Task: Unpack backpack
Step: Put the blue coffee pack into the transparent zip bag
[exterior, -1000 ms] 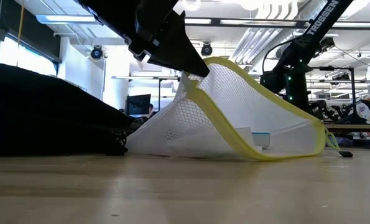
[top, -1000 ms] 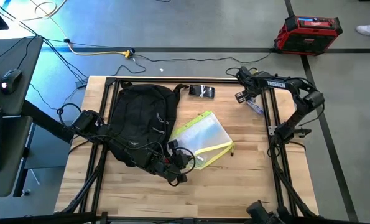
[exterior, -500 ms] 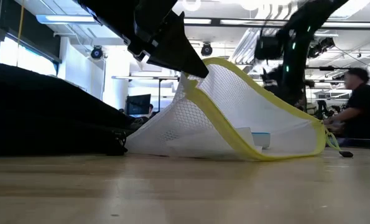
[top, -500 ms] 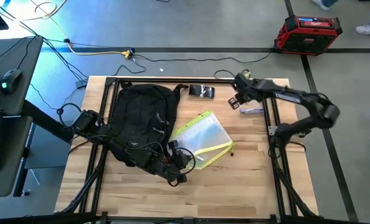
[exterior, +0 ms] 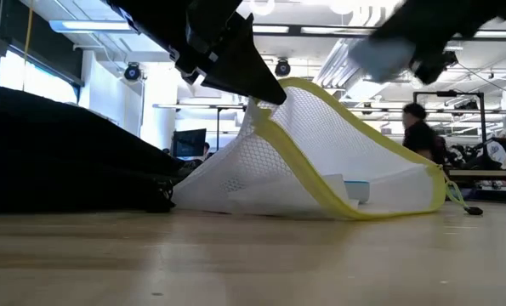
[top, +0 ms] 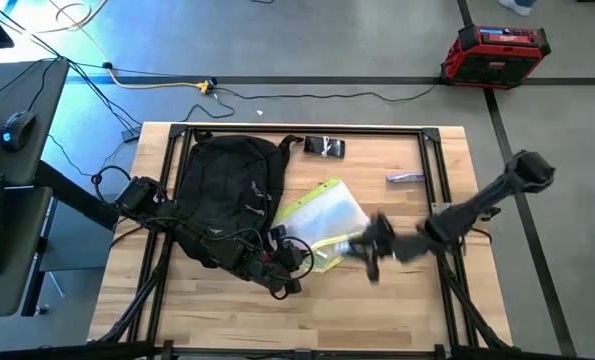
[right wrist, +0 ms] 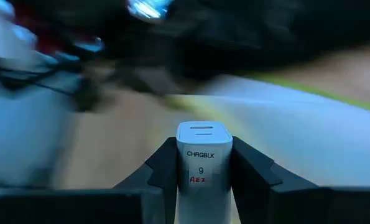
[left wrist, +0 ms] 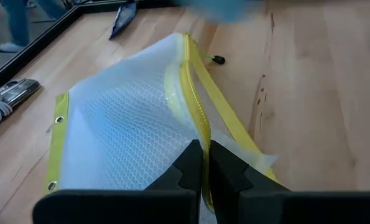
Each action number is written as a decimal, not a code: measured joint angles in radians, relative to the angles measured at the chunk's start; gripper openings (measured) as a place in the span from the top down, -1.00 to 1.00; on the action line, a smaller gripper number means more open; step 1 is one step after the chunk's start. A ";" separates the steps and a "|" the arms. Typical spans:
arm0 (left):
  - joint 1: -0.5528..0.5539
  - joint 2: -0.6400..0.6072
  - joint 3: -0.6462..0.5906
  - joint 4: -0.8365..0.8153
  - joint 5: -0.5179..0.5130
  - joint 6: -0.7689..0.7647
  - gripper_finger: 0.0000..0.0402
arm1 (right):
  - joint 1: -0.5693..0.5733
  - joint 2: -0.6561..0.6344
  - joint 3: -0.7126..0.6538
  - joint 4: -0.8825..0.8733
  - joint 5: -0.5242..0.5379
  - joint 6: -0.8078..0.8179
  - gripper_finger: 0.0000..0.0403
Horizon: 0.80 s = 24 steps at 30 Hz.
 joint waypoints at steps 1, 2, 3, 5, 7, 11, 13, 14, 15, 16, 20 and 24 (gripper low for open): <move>0.001 0.000 0.000 0.007 -0.002 0.000 1.00 | 0.040 0.042 -0.012 0.093 0.034 -0.019 0.57; 0.002 0.000 0.000 0.015 -0.003 0.001 1.00 | 0.061 0.085 -0.015 0.157 0.062 -0.029 0.57; 0.003 0.000 0.000 0.025 -0.004 0.008 1.00 | 0.068 0.129 -0.013 0.195 0.080 -0.032 0.57; 0.006 0.000 0.000 0.047 -0.008 0.016 1.00 | 0.053 0.209 0.012 0.192 0.088 -0.022 0.57; 0.008 0.000 0.000 0.061 -0.025 0.004 1.00 | 0.013 0.284 0.046 0.188 0.042 -0.019 0.57; 0.004 0.000 0.000 0.066 -0.040 0.032 1.00 | -0.073 0.392 0.119 0.171 0.024 -0.043 0.57; 0.000 0.000 0.000 0.066 -0.037 0.035 1.00 | -0.106 0.411 0.155 0.124 0.072 -0.045 0.57; -0.002 0.000 0.000 0.066 -0.038 0.036 1.00 | -0.121 0.417 0.173 0.110 0.108 -0.045 0.57; -0.005 0.000 0.000 0.066 -0.040 0.040 1.00 | -0.135 0.422 0.188 0.101 0.144 -0.044 0.57; -0.007 0.000 0.000 0.066 -0.040 0.045 1.00 | -0.148 0.427 0.198 0.089 0.171 -0.036 0.56; -0.012 0.000 0.000 0.065 -0.042 0.053 1.00 | -0.221 0.455 0.209 0.080 0.190 0.011 0.52; -0.016 0.000 0.000 0.063 -0.041 0.054 1.00 | -0.275 0.500 0.210 0.080 0.156 0.085 0.49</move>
